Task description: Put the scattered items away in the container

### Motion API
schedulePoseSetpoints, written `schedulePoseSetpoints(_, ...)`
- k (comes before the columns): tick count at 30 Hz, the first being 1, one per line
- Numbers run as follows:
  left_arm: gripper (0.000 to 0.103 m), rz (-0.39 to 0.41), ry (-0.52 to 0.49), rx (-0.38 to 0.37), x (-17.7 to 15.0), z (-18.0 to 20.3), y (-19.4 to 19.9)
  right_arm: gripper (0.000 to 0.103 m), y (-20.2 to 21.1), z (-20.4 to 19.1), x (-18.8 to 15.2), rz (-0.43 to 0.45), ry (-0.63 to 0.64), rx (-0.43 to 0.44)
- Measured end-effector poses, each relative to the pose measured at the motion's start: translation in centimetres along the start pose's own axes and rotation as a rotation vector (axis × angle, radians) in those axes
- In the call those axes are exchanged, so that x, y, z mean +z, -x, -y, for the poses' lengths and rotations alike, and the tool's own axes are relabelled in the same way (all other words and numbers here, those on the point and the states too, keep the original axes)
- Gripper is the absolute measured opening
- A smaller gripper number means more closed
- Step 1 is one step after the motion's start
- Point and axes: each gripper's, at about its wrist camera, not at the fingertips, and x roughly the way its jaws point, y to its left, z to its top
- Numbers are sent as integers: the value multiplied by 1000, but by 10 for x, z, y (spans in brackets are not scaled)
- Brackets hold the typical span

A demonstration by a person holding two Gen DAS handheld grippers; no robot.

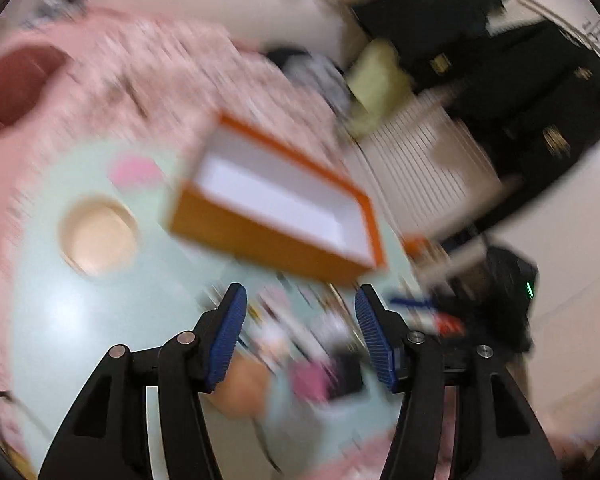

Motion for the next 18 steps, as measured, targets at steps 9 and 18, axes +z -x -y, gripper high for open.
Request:
schedulePoseSetpoints(9, 63, 75, 67, 181, 33, -54, -32, 55, -15, 45, 14, 12, -185, 16)
schedulePoseSetpoints(18, 63, 49, 73, 156, 20, -49, -47, 56, -21, 55, 18, 3, -224, 46)
